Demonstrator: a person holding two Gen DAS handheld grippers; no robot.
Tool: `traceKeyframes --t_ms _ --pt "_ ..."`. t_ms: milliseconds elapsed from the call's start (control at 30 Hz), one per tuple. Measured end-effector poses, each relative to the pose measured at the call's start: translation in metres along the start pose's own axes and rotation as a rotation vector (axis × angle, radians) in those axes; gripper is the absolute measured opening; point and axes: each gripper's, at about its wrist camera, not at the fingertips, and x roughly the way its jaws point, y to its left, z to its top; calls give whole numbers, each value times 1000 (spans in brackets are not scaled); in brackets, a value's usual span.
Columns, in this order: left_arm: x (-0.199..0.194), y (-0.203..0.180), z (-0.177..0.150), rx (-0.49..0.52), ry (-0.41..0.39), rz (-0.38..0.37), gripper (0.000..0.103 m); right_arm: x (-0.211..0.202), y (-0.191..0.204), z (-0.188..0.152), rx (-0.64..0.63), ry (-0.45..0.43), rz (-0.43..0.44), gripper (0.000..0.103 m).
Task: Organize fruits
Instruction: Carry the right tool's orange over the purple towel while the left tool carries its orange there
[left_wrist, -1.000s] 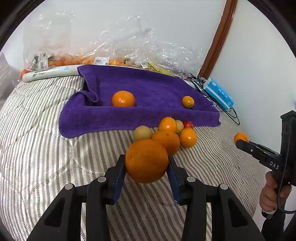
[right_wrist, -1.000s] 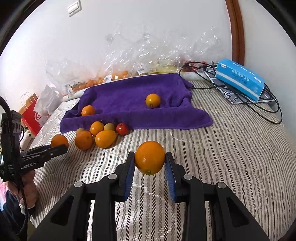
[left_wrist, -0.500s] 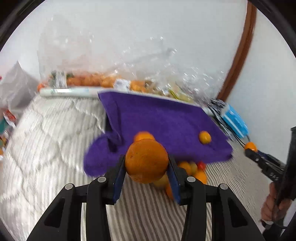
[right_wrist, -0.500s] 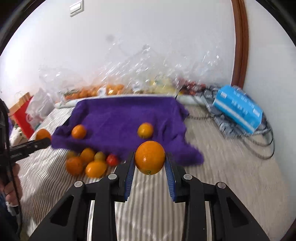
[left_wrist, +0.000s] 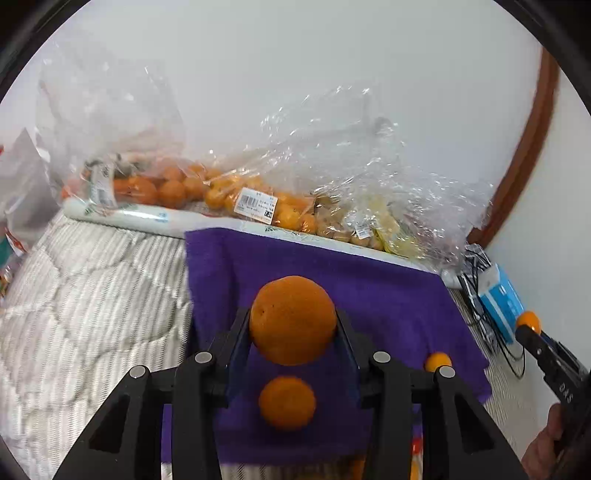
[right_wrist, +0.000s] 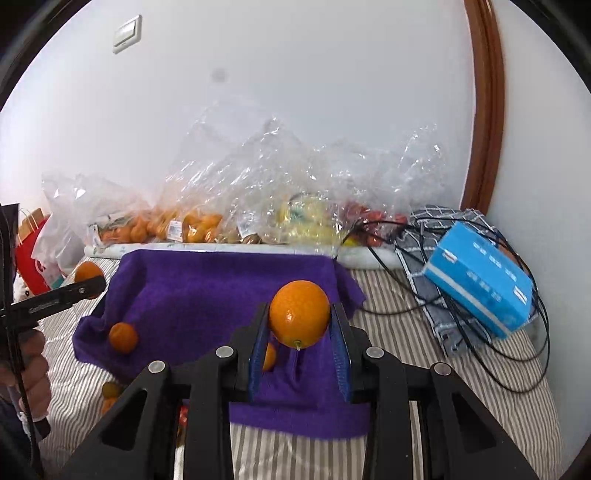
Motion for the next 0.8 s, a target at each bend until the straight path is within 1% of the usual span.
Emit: traceKeyframes --t_ms 67,167,233,267,400,600,667,800 --pt "8 2 -4 -22 -3 8 41 10 -2 1 -4 -2 2 32" --pt "14 7 -10 -9 -2 40 41 25 -9 -6 27 4 27 32" --pt "15 12 -13 -8 -13 51 41 36 -14 -11 51 24 42 32" --pt "16 15 -14 -17 -16 55 41 42 -15 -13 65 47 34 32" --pt "15 31 -13 -95 -24 11 41 52 -19 -19 90 78 48 32" --pt "22 46 -16 -151 -25 9 41 60 -17 -25 79 95 66 32" --pt "23 45 -17 -148 -25 10 41 61 -17 -27 82 98 80 32" --pt "22 39 -18 -118 -32 2 41 63 -14 -29 69 104 70 32"
